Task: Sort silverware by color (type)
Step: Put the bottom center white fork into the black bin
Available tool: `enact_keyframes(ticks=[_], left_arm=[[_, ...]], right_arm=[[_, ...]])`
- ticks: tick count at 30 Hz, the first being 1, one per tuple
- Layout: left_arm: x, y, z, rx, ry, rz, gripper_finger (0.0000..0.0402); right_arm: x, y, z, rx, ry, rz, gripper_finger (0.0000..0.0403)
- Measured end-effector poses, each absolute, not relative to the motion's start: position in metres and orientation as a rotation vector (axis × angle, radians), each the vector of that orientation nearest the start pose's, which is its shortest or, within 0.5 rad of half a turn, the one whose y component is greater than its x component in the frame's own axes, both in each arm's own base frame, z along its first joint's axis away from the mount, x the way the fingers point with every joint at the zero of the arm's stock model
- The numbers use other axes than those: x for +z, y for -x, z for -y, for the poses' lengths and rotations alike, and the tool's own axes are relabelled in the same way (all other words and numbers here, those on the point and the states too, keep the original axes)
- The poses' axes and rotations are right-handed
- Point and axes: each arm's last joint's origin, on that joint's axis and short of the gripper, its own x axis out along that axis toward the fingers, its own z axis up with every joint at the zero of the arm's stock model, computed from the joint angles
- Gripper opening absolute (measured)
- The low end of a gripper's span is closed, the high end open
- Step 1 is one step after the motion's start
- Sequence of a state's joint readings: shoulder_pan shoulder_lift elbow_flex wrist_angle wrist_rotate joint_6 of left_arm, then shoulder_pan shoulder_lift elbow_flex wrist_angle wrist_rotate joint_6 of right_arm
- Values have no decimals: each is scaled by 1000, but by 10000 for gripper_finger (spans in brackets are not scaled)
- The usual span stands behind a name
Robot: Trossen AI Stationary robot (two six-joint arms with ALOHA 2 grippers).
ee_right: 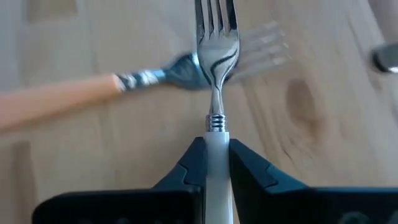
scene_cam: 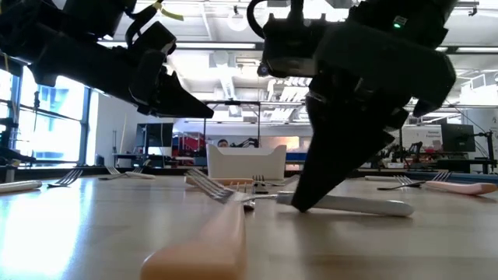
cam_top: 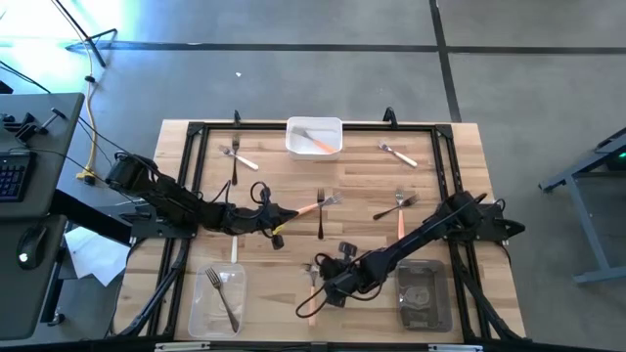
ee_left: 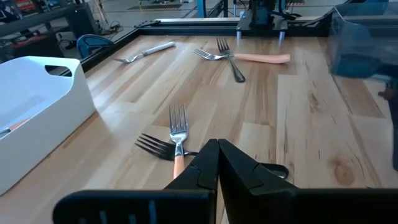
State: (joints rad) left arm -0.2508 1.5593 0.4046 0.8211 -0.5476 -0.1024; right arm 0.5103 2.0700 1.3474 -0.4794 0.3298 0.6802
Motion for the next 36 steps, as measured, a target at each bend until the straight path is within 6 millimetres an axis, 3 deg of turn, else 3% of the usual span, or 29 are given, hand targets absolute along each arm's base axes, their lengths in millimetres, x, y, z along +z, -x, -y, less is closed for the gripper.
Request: enact_keyframes(ticks=[10, 15, 23, 29, 36], left_arm=[[137, -254, 49, 309, -30, -293, 1], [137, -254, 51, 305, -30, -293, 1], [137, -253, 55, 299, -35, -291, 1], [137, -252, 56, 300, -37, -293, 1], [137, -252, 56, 300, -36, -292, 1]], right_arm=[[184, -355, -208, -267, -52, -1206, 31], [220, -336, -224, -354, -55, -1285, 32], [253, -281, -257, -559, -212, -1416, 30], [270, -233, -278, -714, -424, -1374, 30], [253, -162, -264, -994, -629, -1276, 30]])
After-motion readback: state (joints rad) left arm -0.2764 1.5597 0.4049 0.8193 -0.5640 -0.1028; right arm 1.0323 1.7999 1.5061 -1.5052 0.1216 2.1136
